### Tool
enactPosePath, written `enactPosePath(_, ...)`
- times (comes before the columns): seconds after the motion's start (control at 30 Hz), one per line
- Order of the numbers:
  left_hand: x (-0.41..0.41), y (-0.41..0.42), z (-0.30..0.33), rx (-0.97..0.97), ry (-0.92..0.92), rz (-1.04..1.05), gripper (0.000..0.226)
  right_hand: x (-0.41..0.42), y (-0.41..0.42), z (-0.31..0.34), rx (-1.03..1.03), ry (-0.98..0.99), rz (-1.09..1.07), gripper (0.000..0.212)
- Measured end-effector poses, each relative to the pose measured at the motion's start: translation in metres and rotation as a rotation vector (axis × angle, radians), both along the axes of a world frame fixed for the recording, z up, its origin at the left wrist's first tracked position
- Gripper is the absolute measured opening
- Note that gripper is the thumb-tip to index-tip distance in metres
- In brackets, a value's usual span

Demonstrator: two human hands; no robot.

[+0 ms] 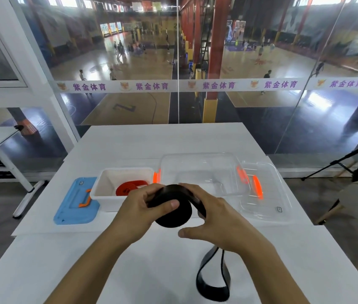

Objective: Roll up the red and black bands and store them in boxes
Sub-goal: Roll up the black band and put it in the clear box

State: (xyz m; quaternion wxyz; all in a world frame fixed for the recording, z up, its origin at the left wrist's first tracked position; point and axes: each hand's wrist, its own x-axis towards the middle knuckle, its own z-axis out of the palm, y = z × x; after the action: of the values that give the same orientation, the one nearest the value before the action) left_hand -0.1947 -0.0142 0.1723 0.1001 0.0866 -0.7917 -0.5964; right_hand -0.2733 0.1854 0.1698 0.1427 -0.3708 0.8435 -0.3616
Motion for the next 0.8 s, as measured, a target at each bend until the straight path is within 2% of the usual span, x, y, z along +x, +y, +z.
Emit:
enactPosePath(0.17, -0.004, 0.004, -0.005, 0.289, 0.043, 0.186, 0.023, 0.002, 0.003, -0.006, -0.018, -0.036, -0.08, 0.08)
enactPosePath(0.27, -0.008, 0.012, -0.006, 0.483, 0.089, 0.245, 0.036, 0.008, -0.005, -0.011, -0.07, -0.041, -0.11, 0.091)
enactPosePath(0.37, -0.012, 0.025, -0.006, 0.633, 0.101, 0.253, 0.037, 0.017, -0.017, -0.015, -0.163, -0.016, -0.185, 0.103)
enactPosePath(0.53, -0.012, 0.041, -0.008, 0.675, 0.043, 0.247, 0.039, 0.025, -0.03, -0.028, -0.293, 0.044, -0.305, 0.104)
enactPosePath(0.63, -0.01, 0.045, -0.016, 0.676, -0.02, 0.246, 0.043, 0.025, -0.031, -0.031, -0.326, 0.011, -0.33, 0.101)
enactPosePath(0.73, -0.005, 0.039, -0.018, 0.662, -0.114, 0.199, 0.029, 0.017, -0.023, -0.028, -0.268, -0.038, -0.256, 0.097)
enactPosePath(0.8, -0.002, 0.029, -0.017, 0.587, -0.165, 0.174, 0.025, 0.008, -0.015, -0.023, -0.21, -0.031, -0.156, 0.097)
